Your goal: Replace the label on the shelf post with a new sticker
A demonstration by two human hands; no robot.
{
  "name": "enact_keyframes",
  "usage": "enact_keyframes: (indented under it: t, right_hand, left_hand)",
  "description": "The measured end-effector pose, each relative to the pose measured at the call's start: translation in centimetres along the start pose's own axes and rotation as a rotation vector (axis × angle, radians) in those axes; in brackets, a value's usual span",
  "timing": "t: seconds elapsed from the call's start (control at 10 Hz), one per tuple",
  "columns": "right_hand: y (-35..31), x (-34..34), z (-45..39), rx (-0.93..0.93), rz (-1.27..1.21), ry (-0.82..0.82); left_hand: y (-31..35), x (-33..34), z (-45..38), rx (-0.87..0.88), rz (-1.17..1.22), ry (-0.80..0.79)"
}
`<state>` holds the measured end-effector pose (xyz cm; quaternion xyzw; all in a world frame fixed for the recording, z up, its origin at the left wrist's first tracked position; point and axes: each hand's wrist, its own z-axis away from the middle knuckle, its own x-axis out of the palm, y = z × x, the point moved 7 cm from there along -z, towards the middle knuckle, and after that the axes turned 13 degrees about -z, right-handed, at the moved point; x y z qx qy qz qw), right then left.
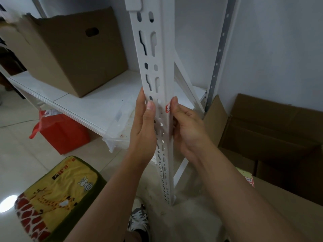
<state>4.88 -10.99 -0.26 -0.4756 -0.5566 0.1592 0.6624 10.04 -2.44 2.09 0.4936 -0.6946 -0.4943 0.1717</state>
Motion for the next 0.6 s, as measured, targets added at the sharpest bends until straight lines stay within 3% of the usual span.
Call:
enact_keyframes:
  t: [0.4,0.5,0.6]
  right_hand:
    - [0.2,0.1,-0.6,0.103,-0.183,-0.069]
    - [0.5,-0.3,-0.5,0.088,-0.161,-0.024]
    - [0.2,-1.9,-0.3,0.043,-0.194,0.117]
  left_hand:
    - [-0.3,0.1,-0.2,0.008,0.031,-0.034]
    - [0.1,0.1,0.1,0.076,-0.043,0.002]
    - [0.8,-0.5,1.3,0.128,-0.280,0.267]
